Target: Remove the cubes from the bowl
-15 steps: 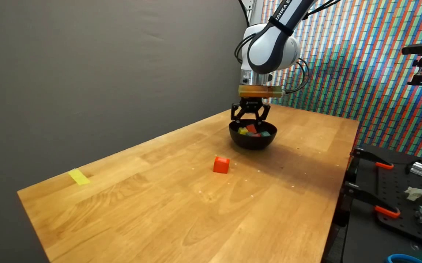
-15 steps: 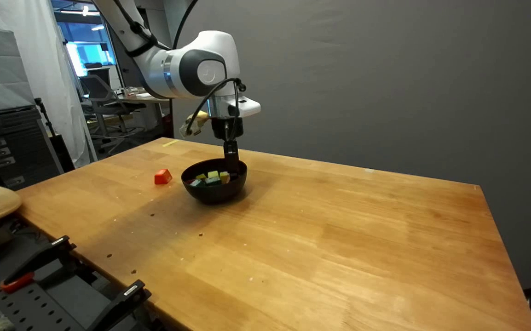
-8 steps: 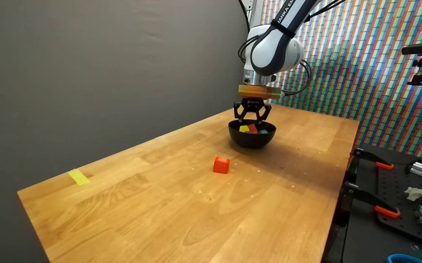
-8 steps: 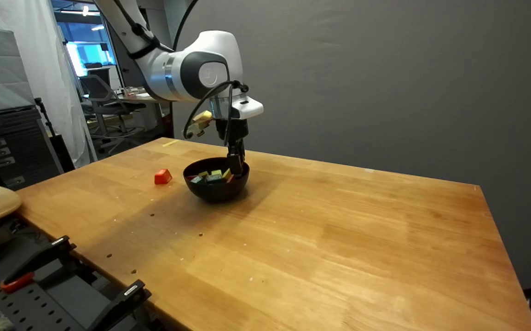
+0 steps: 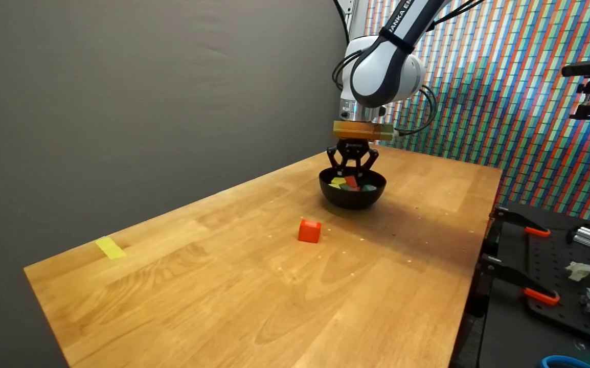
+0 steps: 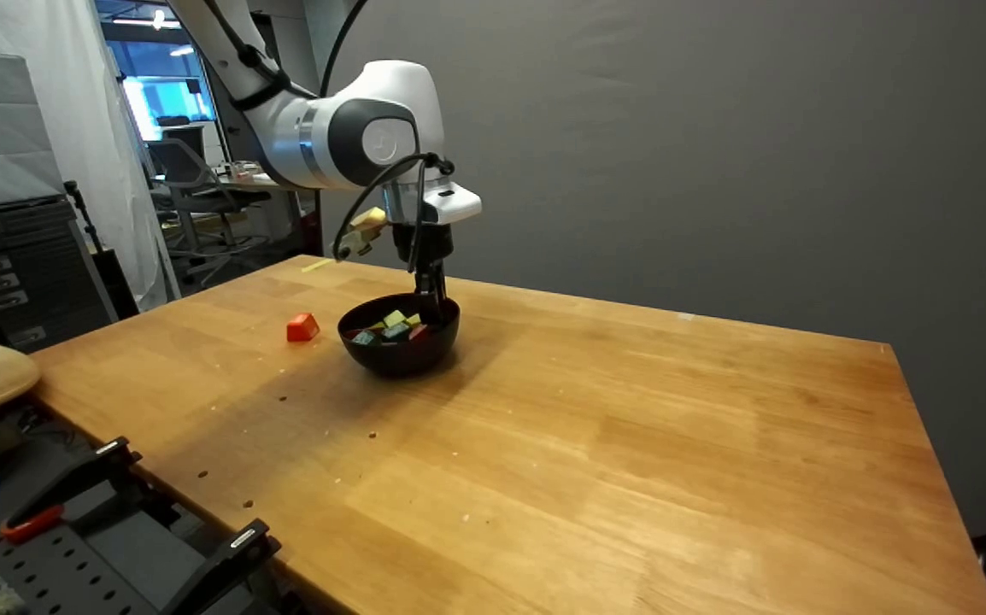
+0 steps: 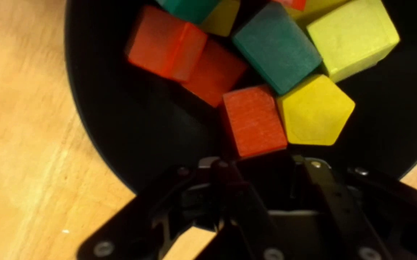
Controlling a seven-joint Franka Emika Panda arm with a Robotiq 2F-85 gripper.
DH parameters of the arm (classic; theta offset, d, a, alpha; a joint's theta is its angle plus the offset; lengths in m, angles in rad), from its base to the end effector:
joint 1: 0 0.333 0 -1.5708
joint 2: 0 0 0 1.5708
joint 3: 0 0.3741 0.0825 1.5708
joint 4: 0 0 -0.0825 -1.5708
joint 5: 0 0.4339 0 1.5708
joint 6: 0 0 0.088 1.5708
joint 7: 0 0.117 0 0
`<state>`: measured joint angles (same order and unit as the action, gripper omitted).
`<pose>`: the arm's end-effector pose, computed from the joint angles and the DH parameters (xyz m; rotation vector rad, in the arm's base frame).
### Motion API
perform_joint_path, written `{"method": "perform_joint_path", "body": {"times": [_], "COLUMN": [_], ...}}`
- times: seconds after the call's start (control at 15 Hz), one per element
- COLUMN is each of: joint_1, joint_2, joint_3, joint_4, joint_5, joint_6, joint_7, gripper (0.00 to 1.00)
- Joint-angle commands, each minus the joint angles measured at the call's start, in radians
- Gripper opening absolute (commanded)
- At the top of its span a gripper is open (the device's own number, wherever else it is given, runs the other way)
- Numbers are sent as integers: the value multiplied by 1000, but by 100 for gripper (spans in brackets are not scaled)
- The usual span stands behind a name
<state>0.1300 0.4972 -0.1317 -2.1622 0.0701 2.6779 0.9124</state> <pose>0.6161 -0.0038 0.1636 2.7715 -1.4427 0.0550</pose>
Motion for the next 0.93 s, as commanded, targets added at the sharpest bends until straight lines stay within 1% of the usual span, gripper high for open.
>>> {"method": "perform_joint_path", "body": {"times": [0.0, 0.33, 0.53, 0.67, 0.8, 0.87], "joint_1": [-9, -10, -43, -65, -60, -40], "joint_2": [-44, -87, -181, -258, -322, -344], "joint_3": [28, 22, 56, 87, 107, 112], "joint_4": [-35, -50, -83, -97, -105, -103], "joint_5": [22, 14, 55, 98, 129, 113], "joint_6": [-14, -29, -61, -111, -121, -111], "joint_7": [-45, -61, -118, -187, -223, -219], "gripper": [9, 9, 9, 9, 9, 9]}}
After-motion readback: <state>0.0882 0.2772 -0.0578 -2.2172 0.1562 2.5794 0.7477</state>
